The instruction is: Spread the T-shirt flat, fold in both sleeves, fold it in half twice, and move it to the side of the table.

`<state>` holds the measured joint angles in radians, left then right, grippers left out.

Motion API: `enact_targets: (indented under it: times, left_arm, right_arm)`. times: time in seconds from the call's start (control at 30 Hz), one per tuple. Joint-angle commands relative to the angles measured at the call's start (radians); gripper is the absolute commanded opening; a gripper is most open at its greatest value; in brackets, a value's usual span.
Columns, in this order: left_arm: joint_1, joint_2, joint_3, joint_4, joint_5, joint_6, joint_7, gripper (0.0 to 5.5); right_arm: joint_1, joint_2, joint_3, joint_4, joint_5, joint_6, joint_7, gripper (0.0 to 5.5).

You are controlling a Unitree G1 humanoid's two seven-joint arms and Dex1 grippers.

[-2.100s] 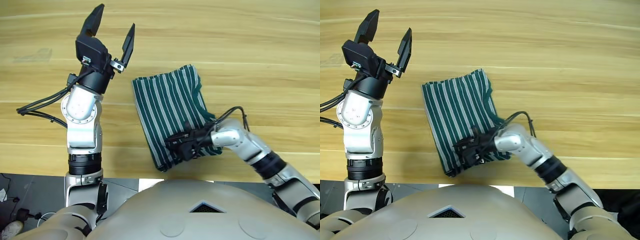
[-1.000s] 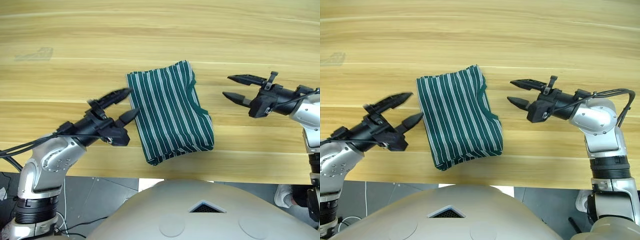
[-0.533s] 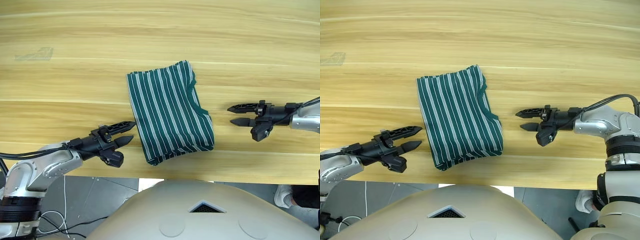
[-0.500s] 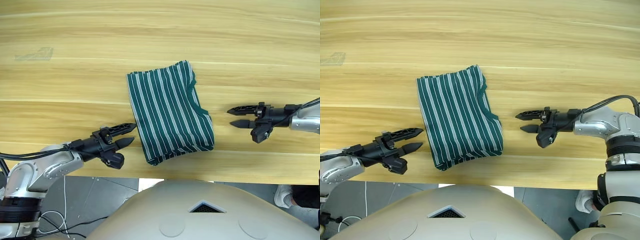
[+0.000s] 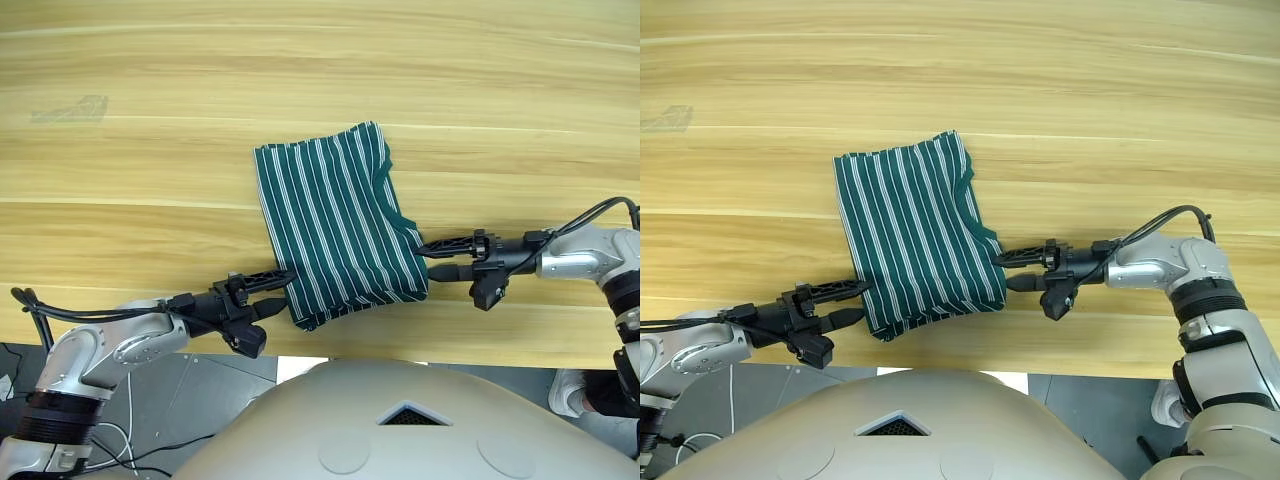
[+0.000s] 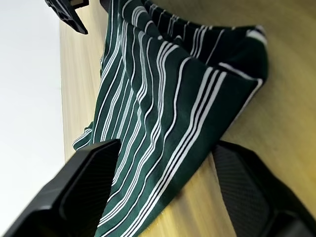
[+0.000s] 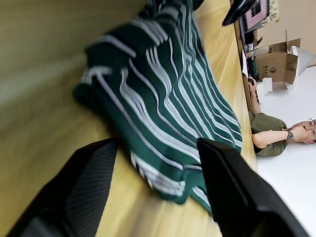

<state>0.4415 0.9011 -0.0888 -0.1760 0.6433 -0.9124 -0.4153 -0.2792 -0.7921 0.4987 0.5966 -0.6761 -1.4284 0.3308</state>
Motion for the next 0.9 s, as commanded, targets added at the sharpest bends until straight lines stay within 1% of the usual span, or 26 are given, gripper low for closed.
enact_targets:
  times: [0.03,0.13,0.27,0.43,0.5,0.53,0.57,0.6,0.63,0.77,0.8,0.83,0.9]
  left_arm:
    - [-0.007,0.020,-0.021,0.030,0.021,0.013,-0.013,3.42]
    - [-0.011,0.013,-0.046,0.042,0.033,0.021,-0.019,3.42]
    - [-0.024,0.009,-0.077,0.041,0.029,0.024,-0.025,3.42]
    - [-0.044,0.019,-0.102,0.050,0.038,0.032,-0.025,2.57]
    - [-0.044,0.034,-0.100,0.062,0.043,0.033,-0.022,2.15]
    - [-0.048,0.038,-0.101,0.068,0.045,0.033,-0.023,2.05]
    - [-0.051,0.040,-0.103,0.073,0.047,0.032,-0.024,1.81]
    - [-0.054,0.037,-0.108,0.075,0.048,0.033,-0.024,1.72]
    - [-0.056,0.034,-0.113,0.075,0.050,0.033,-0.023,1.56]
    - [-0.065,0.025,-0.124,0.075,0.059,0.039,-0.013,0.83]
    - [-0.066,0.024,-0.125,0.075,0.061,0.041,-0.011,0.71]
    - [-0.066,0.022,-0.127,0.076,0.063,0.042,-0.007,0.48]
    - [-0.067,0.020,-0.128,0.078,0.067,0.046,0.001,0.20]
  right_arm:
    - [0.066,-0.031,0.086,-0.076,0.119,0.102,0.109,2.96]
    - [0.087,-0.059,0.124,-0.134,0.222,0.166,0.178,2.96]
    - [0.103,-0.075,0.131,-0.168,0.292,0.217,0.228,2.96]
    - [0.097,-0.070,0.116,-0.169,0.297,0.237,0.251,3.00]
    - [0.096,-0.068,0.110,-0.169,0.297,0.239,0.253,3.00]
    - [0.097,-0.067,0.107,-0.169,0.294,0.241,0.253,3.00]
    - [0.097,-0.066,0.105,-0.168,0.292,0.243,0.254,2.78]
    - [0.094,-0.063,0.105,-0.165,0.288,0.243,0.255,2.71]
    - [0.092,-0.061,0.104,-0.162,0.287,0.244,0.257,2.53]
    - [0.090,-0.058,0.097,-0.156,0.285,0.245,0.262,1.70]
    - [0.091,-0.058,0.096,-0.155,0.289,0.247,0.263,1.57]
    - [0.095,-0.058,0.096,-0.155,0.297,0.250,0.266,1.29]
    - [0.101,-0.060,0.096,-0.154,0.305,0.254,0.270,0.96]
